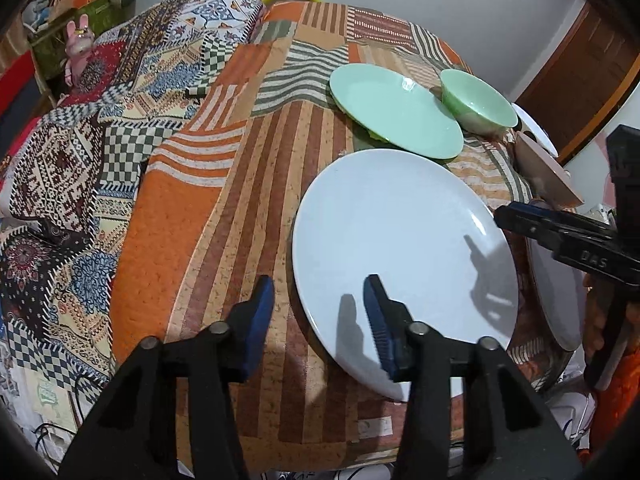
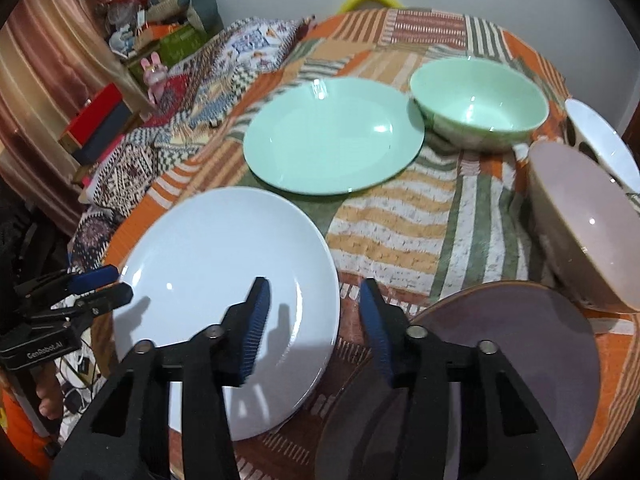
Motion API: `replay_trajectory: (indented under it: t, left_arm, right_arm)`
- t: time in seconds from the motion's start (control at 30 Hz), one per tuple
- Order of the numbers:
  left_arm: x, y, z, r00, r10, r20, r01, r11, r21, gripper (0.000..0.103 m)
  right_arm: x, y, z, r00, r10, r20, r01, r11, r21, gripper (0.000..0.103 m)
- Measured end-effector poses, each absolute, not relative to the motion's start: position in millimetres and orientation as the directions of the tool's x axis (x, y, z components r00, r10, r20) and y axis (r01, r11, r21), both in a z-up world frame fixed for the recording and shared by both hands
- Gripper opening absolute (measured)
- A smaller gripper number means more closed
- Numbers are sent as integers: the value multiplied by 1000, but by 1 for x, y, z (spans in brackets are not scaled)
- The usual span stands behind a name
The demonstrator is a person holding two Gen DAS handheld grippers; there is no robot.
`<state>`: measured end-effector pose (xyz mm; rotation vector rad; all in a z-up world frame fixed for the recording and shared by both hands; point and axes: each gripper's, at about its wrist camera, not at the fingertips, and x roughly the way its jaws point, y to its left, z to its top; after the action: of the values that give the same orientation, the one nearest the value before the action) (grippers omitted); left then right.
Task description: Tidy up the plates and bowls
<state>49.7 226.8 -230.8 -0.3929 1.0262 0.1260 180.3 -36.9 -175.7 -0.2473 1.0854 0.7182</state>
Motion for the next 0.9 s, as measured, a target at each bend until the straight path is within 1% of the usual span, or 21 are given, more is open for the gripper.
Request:
replay_trajectory:
  t: [0.07,0.2,0.5,0.67,0.77,0.9]
  left_arm:
    - [51,229,-234,512,-87,-855,-284,922,-264,35]
    - [52,233,-242,500,-96,-861,-296,915,-274,29]
    - [53,235,-245,511,-118,-852,-297,905,-304,27]
    - [57,226,-245,505,-99,-857,-286,918,-274,26]
    - [58,223,-244,501,-76,-862,-289,924,-249,26]
    - [55,229,-245,499,-74,-863,-310,915,-258,26]
  right_arm:
    - [181,-36,-180,259,397,-881,-639,754,152,34]
    - [182,-36,-186,240,380,-893,-637,756,151,26]
    - [182,-32,-192,228,369,-901,-643,752,146,26]
    - [182,-29,-193,241,354,-904,-648,752,122,27]
    - [182,-31,-193,238,361,-902,-644,754,132,27]
    - [180,-31,-192,213,387,-897,-643,747,170,27]
